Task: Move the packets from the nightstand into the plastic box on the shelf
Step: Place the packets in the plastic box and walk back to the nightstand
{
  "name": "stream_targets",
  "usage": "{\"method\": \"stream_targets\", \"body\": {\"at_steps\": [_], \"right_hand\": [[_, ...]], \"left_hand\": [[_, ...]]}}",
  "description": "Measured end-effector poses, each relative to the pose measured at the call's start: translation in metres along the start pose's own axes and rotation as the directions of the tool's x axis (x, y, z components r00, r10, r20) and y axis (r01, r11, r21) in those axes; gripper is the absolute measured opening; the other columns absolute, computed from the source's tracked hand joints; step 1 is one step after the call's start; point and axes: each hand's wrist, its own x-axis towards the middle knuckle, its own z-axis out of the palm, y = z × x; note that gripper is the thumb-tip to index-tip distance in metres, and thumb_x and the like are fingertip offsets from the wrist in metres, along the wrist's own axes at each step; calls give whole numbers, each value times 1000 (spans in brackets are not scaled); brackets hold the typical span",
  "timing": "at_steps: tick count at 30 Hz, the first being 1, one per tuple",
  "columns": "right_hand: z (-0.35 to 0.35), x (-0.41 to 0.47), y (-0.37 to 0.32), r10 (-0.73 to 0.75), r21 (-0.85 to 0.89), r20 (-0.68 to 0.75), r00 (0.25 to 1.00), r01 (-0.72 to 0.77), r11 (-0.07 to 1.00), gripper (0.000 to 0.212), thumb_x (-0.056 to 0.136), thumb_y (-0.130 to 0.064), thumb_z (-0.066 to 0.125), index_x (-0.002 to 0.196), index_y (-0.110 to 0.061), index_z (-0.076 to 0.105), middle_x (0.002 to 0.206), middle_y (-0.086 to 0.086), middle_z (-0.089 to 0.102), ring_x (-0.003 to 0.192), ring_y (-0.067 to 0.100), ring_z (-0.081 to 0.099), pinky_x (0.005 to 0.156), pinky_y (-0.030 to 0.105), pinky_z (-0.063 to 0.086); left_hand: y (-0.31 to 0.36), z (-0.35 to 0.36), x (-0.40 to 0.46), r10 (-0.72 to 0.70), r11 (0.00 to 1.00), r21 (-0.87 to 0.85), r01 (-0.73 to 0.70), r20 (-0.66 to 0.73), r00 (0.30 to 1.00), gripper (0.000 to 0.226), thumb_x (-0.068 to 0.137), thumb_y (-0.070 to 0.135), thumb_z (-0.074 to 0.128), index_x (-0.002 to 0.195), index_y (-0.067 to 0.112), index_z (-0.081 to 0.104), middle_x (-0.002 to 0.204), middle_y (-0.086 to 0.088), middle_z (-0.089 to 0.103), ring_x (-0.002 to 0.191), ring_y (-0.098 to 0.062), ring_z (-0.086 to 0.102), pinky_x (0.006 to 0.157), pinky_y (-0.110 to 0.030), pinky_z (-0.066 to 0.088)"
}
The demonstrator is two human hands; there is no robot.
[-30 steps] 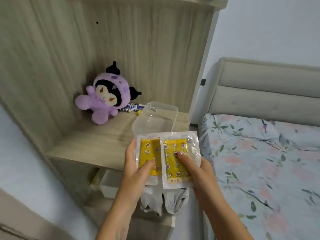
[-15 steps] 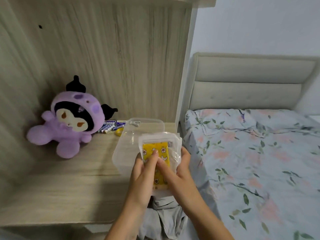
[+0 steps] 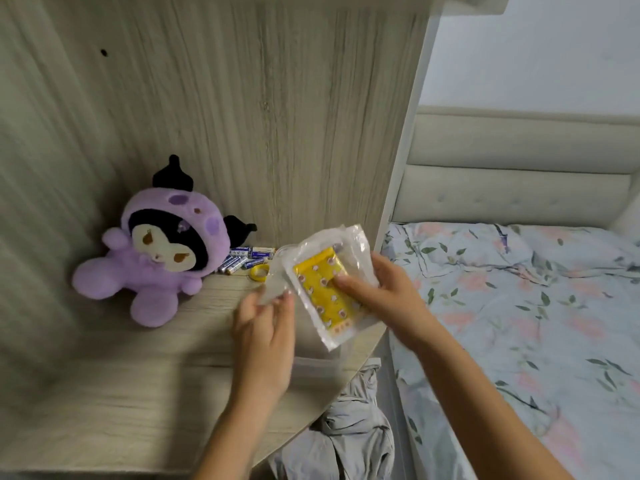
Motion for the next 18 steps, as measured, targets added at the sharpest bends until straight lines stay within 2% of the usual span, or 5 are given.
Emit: {"method": "stream_targets", "body": {"at_steps": [3, 7, 10, 13, 18], "right_hand": [[-13, 46, -14, 134, -268, 132, 982, -95, 959, 42, 79, -31, 77, 113, -11, 62, 103, 5, 74, 91, 20, 73, 81, 35, 60], [13, 96, -5, 440, -781, 294, 849, -52, 623, 31, 80, -40, 76, 93, -17, 59, 92, -2, 65, 87, 20, 65, 67, 27, 53], [33, 108, 18, 618, -910, 321, 718, 51, 412, 43, 83, -43, 72, 113, -16, 56, 113, 4, 65, 100, 24, 64, 71, 27, 52], [35, 106, 31, 736, -876, 354, 578, -71, 477, 58, 87, -39, 69, 135, -15, 48, 133, 4, 58, 120, 26, 57, 102, 41, 48], [40, 100, 39, 771, -833, 412, 485, -144, 535, 56, 91, -33, 65, 141, -17, 45, 138, 5, 56, 125, 26, 55, 105, 39, 45]], "left_hand": [[-27, -12, 21, 74, 934, 357, -17, -145, 987, 37, 97, 25, 53, 128, 6, 61, 137, -15, 56, 127, -35, 46, 106, -32, 22], [-43, 2, 34, -240, 963, 149, 226, 79, 968, 37, 103, 16, 39, 134, 2, 54, 140, -14, 54, 129, -31, 47, 106, -35, 32], [-44, 11, 34, -293, 956, 11, 293, 43, 955, 30, 102, 8, 37, 119, -4, 58, 121, -21, 63, 114, -35, 57, 95, -38, 42], [-48, 17, 35, -287, 958, 12, 287, -16, 958, 31, 102, 10, 35, 116, -2, 60, 112, -22, 66, 103, -37, 61, 90, -43, 48], [-48, 21, 32, -296, 955, -26, 295, -64, 953, 35, 103, 14, 35, 127, 4, 58, 125, -15, 64, 112, -33, 59, 91, -35, 46]]}}
